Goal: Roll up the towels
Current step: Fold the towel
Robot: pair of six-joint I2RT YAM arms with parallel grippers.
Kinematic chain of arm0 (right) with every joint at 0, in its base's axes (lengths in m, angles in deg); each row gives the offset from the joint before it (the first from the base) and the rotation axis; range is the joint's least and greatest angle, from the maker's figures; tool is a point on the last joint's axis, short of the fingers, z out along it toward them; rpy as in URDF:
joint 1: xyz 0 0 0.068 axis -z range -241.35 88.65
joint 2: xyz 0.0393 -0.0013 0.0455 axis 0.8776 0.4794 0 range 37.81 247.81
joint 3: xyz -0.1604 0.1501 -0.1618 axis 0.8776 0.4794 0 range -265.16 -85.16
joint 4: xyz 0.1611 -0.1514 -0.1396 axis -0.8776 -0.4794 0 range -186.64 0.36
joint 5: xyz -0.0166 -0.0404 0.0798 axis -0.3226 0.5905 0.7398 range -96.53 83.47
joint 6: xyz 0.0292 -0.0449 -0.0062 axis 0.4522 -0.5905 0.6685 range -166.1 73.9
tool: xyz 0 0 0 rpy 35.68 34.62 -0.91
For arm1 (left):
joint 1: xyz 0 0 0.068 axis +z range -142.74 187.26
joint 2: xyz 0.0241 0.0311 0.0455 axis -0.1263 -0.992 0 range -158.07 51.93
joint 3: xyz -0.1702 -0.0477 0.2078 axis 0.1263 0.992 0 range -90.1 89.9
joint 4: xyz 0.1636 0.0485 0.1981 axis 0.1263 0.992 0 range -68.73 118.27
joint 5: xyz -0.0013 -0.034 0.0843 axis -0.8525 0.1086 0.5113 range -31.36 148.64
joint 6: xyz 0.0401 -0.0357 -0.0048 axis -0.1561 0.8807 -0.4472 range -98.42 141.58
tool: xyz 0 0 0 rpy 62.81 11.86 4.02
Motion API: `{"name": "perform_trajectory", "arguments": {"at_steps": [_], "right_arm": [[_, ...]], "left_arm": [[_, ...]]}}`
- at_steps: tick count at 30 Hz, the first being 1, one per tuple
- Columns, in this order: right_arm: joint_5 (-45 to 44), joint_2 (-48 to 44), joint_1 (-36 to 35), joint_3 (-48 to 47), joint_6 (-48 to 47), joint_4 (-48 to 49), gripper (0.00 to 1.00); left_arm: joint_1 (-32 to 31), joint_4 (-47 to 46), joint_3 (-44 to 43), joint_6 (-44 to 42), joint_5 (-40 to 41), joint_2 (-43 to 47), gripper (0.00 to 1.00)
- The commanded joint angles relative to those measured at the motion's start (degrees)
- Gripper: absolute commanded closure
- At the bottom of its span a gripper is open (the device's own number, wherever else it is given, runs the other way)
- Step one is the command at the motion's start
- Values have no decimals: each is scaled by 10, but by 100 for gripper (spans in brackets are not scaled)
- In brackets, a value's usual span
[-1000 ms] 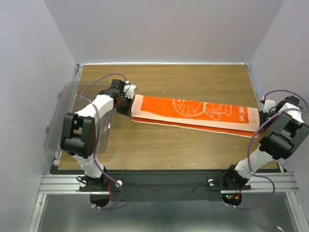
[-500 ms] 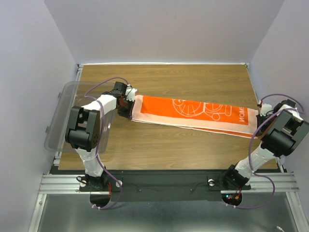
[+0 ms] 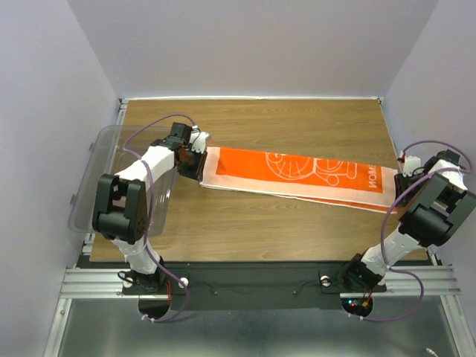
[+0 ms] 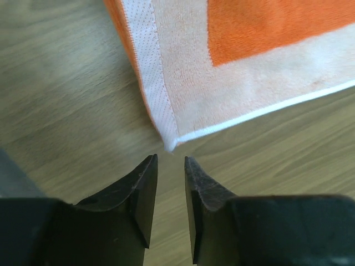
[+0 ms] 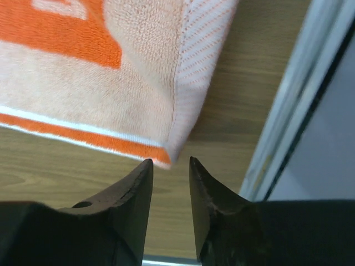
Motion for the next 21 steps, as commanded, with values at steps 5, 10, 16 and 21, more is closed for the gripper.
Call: {"name": "perform_trajectory", "arguments": {"at_steps": [5,10,16,21], "right_arm": [[73,-75,1,-111,9,-77,60],[95,-59,-36,-142,39,-83,64],[94,4,-97,-164,85,-47,69],[83,61,-121,-179,97,-15,72]], "left_arm": [[0,19,-84,-11,4,73,61],[-25,-3,-130,-11,-10,31,64],[-45,-45,-178,22,-4,-37,71],[-45,-75,-183,35,20,-98,76]]}}
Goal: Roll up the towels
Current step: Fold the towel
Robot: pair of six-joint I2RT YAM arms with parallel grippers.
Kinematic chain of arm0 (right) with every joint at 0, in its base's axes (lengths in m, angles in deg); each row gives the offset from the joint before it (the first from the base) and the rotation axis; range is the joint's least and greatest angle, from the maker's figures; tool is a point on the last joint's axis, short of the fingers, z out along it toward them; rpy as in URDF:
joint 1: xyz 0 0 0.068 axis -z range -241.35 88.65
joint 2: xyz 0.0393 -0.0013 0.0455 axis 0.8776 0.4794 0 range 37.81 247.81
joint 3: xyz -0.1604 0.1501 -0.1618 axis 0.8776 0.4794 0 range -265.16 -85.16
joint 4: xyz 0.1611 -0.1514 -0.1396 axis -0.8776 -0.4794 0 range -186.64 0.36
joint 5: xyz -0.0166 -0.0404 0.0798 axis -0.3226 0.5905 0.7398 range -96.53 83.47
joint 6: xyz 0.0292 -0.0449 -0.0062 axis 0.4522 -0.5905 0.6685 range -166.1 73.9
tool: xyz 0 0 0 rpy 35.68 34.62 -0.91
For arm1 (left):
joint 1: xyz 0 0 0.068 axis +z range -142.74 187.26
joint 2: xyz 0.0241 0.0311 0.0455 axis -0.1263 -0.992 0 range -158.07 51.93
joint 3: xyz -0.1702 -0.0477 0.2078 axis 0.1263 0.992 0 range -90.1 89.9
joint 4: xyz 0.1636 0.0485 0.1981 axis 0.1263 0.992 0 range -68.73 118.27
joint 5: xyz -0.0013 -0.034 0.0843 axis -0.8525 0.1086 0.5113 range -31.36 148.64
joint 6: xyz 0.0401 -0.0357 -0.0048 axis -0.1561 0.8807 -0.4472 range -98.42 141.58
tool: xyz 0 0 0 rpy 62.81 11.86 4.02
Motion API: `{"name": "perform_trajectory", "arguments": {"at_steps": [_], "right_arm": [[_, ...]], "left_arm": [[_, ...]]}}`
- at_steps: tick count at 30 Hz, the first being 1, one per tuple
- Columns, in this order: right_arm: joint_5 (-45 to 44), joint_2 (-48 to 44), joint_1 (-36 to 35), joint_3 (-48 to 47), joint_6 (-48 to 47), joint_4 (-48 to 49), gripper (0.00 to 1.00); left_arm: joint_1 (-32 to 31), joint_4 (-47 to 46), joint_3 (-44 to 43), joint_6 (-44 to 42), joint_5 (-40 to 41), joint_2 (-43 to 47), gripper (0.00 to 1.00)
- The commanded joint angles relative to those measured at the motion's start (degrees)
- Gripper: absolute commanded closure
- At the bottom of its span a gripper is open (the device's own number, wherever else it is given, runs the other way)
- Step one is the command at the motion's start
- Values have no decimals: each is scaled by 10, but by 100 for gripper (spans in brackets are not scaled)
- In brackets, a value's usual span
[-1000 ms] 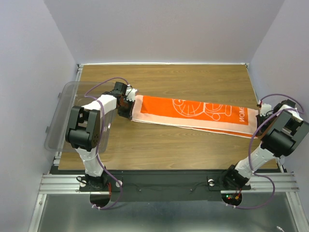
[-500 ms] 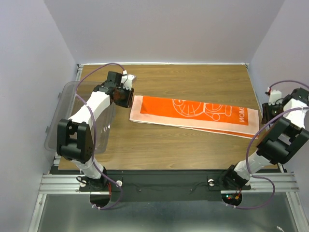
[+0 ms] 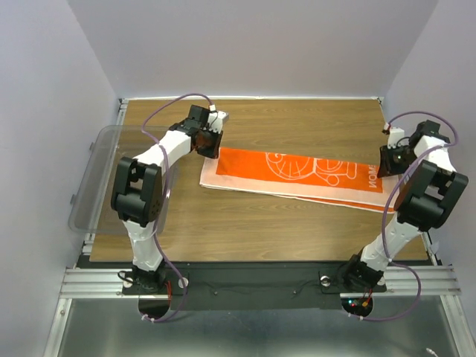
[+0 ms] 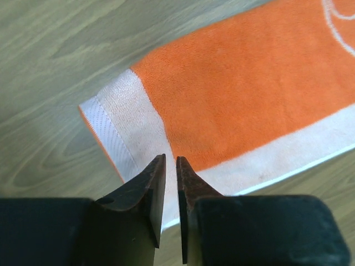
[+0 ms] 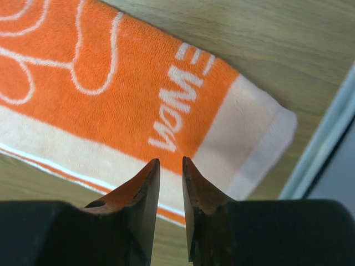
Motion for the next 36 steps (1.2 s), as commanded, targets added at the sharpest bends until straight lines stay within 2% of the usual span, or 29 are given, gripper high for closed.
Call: {"name": "perform_trajectory", "arguments": {"at_steps": [1,8,14,17,20,21,23,24,27,30,32,36], "right_arm": [[-3,30,-9,-18,23,37,72],[-47,81,-22,36,14,85,74],[-76,81,-25,108,-13,89,75],[-87,59,-43,164,-34,80,76],[-86,26,-77,202,-53,47,77],[-79,17,-87,221,-52,40,77],[-65,-4,-117,234,-50,22,77],[-43,-8,-128,239,-53,-7,77],[1,-24,-192,254,-62,-69,77],[61,-47,-209,239,-93,-134,75],[89,-48,-209,190,-105,-191,75],[134,-52,-206,109,-99,-212,74]], "left_arm": [[3,-35,-19,18,20,-30,76],[5,-75,-48,26,41,-112,79],[16,-71,-91,17,57,-155,81],[21,-62,-153,7,70,-193,81],[28,-46,-251,-5,77,-252,79],[31,-33,-320,-9,65,-290,78],[35,0,-388,-12,38,-324,75],[36,11,-449,-12,30,-350,74],[37,20,-503,-19,15,-358,67],[37,6,-477,-20,14,-315,64],[37,-6,-447,-20,14,-284,62],[36,-37,-313,-14,-32,-179,62]]}}
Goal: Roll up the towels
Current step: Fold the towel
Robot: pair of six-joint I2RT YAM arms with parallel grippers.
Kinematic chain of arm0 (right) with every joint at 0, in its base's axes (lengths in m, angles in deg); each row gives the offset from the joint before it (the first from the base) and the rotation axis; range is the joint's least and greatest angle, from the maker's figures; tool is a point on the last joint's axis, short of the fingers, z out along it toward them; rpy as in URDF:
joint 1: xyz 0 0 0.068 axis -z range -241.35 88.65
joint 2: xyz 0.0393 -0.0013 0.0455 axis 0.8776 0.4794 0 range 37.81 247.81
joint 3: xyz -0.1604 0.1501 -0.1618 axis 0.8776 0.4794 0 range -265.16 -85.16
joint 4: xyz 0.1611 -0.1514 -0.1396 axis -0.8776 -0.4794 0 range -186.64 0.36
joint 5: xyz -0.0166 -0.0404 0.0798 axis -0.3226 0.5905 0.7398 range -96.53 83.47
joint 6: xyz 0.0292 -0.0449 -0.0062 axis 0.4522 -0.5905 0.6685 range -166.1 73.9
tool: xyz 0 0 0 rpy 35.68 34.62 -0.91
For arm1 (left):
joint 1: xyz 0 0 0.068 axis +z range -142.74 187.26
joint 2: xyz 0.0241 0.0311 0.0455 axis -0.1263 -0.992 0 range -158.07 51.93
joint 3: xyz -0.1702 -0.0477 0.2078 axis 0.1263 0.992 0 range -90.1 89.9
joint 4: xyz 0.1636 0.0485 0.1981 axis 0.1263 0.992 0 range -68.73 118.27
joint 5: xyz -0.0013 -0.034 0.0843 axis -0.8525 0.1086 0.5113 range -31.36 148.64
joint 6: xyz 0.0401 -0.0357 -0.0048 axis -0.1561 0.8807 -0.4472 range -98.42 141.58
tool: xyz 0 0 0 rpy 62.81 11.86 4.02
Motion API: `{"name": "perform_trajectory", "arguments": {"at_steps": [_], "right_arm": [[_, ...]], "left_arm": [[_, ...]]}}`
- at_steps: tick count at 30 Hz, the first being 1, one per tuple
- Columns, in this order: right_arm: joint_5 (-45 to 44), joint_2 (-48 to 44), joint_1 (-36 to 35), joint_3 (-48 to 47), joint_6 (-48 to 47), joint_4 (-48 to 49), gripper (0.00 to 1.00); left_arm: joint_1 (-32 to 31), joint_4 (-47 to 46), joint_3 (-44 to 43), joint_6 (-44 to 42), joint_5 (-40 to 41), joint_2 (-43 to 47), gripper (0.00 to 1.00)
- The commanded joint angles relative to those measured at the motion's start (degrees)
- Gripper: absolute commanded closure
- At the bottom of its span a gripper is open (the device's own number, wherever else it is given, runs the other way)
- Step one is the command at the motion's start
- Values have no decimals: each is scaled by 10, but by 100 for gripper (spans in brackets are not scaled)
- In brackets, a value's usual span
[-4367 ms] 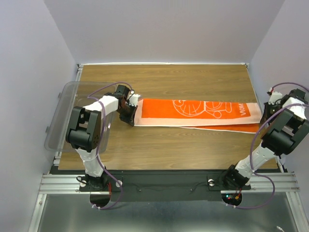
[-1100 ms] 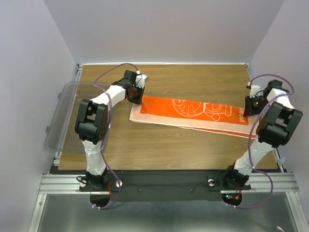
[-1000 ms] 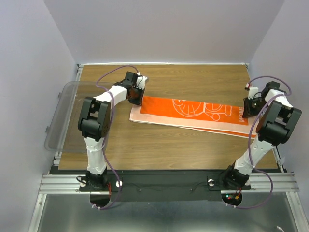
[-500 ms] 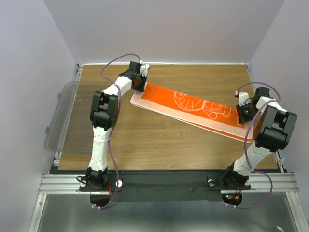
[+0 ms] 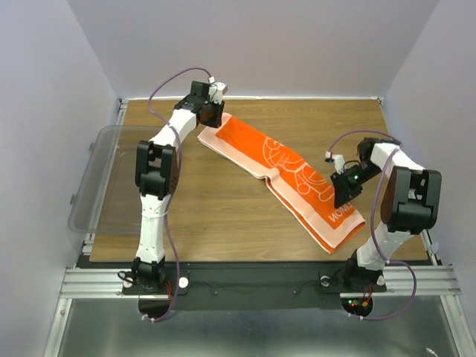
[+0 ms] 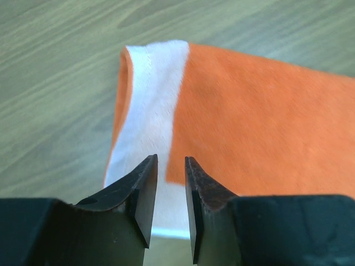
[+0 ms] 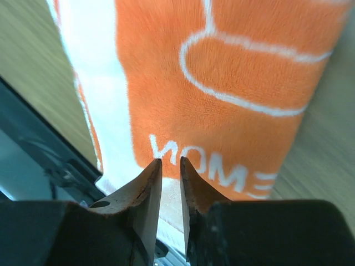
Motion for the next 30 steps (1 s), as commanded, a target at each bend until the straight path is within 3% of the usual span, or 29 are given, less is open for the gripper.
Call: {"name": "perform_trajectory", "arguments": {"at_steps": [1,8,16,26,30], "right_arm": [[73,-8,7,-95,-4,-66,75],[11,21,7,-104,10,-16,75],[7,37,-10,-37,19,37,75],[8,52,-54,44,34,62,74],[21,62,-110,58,50,62,74]], "left_arm": [[-11,-41,101,-4,-55,148,61],[-70,-59,246,-14,-39,233,61],[-111,-57,283,38,-64,185,65],[-117,-66,240,45,-36,105,68],[-82,-47,139,35,-16,37,68]]}}
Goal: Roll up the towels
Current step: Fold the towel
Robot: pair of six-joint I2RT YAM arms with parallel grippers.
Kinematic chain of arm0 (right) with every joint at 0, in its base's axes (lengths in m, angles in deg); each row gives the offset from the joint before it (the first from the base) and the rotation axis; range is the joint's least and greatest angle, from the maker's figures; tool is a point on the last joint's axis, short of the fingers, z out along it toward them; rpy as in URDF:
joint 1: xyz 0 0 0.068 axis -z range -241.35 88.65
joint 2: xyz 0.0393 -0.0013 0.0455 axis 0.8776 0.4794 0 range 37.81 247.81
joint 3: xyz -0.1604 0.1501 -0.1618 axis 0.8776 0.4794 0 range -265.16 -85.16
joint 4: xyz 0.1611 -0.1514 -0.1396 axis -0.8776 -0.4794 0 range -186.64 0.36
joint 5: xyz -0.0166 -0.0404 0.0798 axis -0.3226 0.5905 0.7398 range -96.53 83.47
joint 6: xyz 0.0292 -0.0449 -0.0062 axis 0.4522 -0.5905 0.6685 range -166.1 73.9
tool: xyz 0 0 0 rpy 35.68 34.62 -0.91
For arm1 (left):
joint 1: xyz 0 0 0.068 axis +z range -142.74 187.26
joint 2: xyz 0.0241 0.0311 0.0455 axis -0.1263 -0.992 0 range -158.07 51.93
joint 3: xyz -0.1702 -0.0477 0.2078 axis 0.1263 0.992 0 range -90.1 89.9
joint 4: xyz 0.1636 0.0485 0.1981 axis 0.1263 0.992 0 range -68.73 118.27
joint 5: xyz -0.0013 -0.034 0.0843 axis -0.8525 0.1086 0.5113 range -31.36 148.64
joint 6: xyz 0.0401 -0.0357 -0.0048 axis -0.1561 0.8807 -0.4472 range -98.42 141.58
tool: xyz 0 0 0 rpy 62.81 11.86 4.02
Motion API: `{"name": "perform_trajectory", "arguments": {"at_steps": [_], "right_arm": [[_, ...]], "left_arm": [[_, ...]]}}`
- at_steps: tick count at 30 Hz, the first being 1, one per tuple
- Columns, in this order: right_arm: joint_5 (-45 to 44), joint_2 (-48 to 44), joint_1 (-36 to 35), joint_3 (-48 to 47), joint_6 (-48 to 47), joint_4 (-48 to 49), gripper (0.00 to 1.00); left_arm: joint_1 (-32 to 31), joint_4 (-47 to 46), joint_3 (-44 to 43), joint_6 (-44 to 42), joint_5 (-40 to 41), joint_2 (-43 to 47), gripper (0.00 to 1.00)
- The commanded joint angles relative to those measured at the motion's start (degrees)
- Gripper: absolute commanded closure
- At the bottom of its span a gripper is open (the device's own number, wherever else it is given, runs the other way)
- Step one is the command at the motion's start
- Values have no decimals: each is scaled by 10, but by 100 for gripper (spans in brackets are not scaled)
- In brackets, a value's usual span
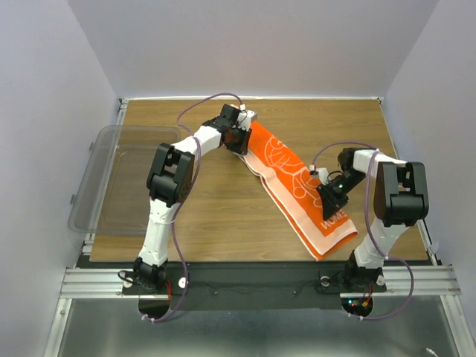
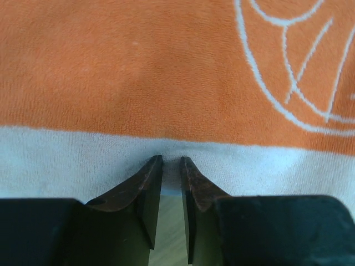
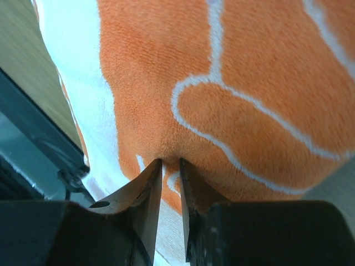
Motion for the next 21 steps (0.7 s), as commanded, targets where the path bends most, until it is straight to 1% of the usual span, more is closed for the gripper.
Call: {"name": "perform_trajectory", "arguments": {"at_steps": [1,2,3,6,7,9,10,11,12,14,15,18,19,20,21], "right_arm": [[15,24,-64,23,17,18,74],[22,28,-77,21,24,19,75],[38,38,-102,14,37,18,75],[67,53,-143,1,58,23,75],[92,63,-172,-12,79,25,75],[123,73,-200,-33,104,42,74],[152,77,-222,-43,131,49,73],[168,88,-231,-57,145,55,72],[182,92,-236,-81,159,66,69],[225,104,-245,-108,189,70,67],[249,104,-246,-133,205,71,65],[278,89,-246,-157,226,70,61],[284,79,-246,-163,234,69,58],[281,67,-246,-160,233,65,57],[276,31,-246,-157,233,63,55]], "left_arm": [[38,16,-108,-10,34,-64,68],[46,20,-136,-13,36,-80,68],[59,44,-207,-18,38,-117,68],[79,70,-305,-28,7,-173,65],[88,66,-336,-29,-7,-177,62],[93,50,-343,-34,-20,-167,60],[93,37,-339,-40,-22,-158,59],[93,32,-334,-42,-23,-147,58],[93,29,-327,-45,-25,-120,58],[95,15,-290,-45,-36,-83,57],[99,5,-251,-41,-51,-39,57],[102,-3,-177,-52,-72,40,56],[102,-7,-115,-74,-89,101,56],[101,-13,-78,-83,-93,136,55],[101,-18,-40,-91,-99,171,54]]}}
